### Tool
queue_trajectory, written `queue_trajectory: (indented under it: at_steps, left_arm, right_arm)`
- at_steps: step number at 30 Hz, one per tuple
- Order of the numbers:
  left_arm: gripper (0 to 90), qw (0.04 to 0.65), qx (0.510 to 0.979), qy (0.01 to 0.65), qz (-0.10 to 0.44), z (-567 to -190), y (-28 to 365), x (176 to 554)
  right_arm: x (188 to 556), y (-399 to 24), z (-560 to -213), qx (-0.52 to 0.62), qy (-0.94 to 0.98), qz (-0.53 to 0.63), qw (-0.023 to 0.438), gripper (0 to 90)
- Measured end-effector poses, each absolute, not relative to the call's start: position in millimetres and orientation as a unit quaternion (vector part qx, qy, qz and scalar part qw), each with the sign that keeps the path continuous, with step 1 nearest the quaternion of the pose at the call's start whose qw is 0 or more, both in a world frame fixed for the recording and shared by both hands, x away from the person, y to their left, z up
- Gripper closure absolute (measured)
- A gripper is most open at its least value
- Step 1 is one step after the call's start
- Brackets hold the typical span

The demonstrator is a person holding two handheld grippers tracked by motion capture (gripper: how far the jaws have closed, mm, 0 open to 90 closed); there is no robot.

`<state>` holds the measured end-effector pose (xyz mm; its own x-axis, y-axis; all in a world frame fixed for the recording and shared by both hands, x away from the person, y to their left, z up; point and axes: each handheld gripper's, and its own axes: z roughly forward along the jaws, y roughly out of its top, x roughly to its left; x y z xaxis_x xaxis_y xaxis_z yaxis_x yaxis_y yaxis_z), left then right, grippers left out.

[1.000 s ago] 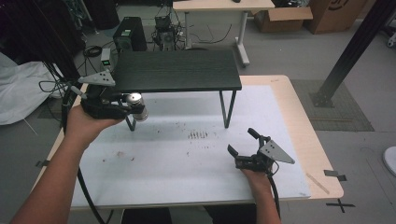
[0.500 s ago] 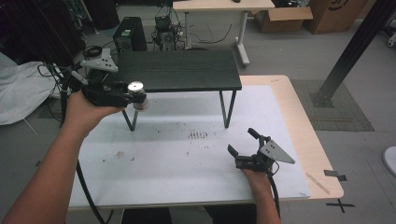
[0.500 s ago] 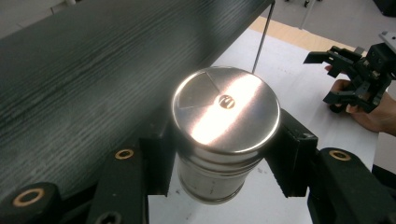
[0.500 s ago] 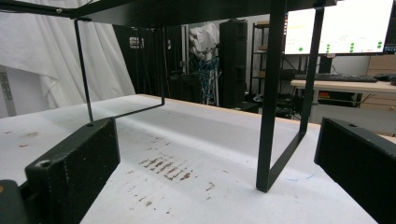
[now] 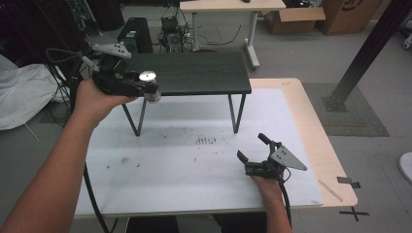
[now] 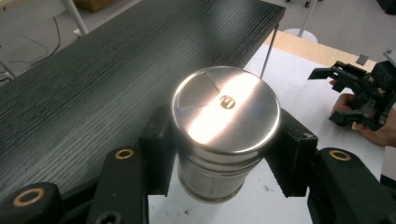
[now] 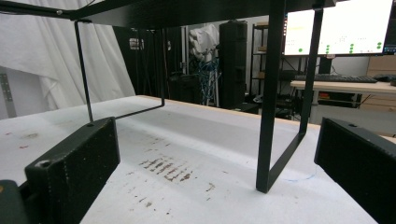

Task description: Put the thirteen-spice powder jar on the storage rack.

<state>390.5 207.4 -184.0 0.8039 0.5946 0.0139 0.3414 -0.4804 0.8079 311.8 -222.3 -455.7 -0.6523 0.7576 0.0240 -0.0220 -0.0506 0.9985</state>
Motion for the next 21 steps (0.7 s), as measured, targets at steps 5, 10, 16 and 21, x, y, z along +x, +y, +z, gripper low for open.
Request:
queue_trajectory:
  at_steps: [5,10,16,21]
  left_arm:
    - [49.1,0.426,0.847,0.280,0.152,-180,204,399]
    - [49.0,0.432,0.842,0.286,0.152,-180,203,408]
    - [49.0,0.427,0.841,0.293,0.157,-183,200,417]
    - [49.0,0.422,0.841,0.298,0.162,-183,197,425]
  right_arm:
    - [312,-223,-456,0.296,0.622,0.662,0.294,0.0]
    - [312,-223,-456,0.295,0.622,0.662,0.295,0.0]
    - [312,-223,-456,0.295,0.622,0.663,0.294,0.0]
    - [312,-223,-456,0.297,0.621,0.663,0.293,0.0]
